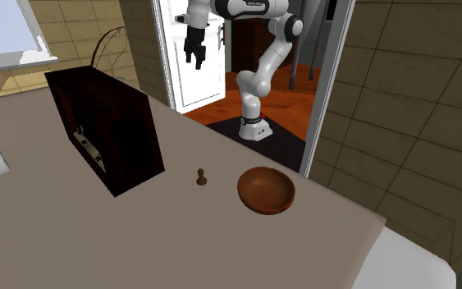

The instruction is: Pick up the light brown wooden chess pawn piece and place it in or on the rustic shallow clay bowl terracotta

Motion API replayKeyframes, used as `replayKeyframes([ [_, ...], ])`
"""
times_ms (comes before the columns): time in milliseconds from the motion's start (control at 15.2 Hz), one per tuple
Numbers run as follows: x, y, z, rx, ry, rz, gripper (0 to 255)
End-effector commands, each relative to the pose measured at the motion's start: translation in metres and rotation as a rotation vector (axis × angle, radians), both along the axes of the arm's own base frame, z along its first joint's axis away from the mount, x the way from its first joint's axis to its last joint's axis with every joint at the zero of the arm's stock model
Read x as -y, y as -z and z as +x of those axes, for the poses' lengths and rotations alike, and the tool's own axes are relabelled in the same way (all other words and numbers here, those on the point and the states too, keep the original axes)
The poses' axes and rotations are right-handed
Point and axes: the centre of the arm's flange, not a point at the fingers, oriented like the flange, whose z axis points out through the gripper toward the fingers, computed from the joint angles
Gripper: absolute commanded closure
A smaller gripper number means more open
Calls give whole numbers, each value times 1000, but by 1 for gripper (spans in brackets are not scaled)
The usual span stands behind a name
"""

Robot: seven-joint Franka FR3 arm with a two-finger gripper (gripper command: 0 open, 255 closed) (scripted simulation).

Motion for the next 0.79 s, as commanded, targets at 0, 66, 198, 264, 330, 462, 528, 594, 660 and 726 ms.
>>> replayKeyframes([
  [0, 0, 0, 0, 0, 0, 0, 0],
  [66, -10, 6, 5, -2, -2, 4, 0],
  [198, -31, 17, 15, -5, -5, 12, 0],
  [264, -41, 23, 20, -7, -7, 16, 0],
  [330, -51, 28, 25, -9, -9, 20, 0],
  [462, -72, 39, 35, -12, -12, 28, 0],
  [528, -82, 45, 40, -14, -14, 32, 0],
  [594, -93, 50, 45, -16, -15, 36, 0],
  [660, -103, 56, 50, -17, -17, 40, 0],
  [726, -114, 61, 54, -19, -19, 44, 0],
])
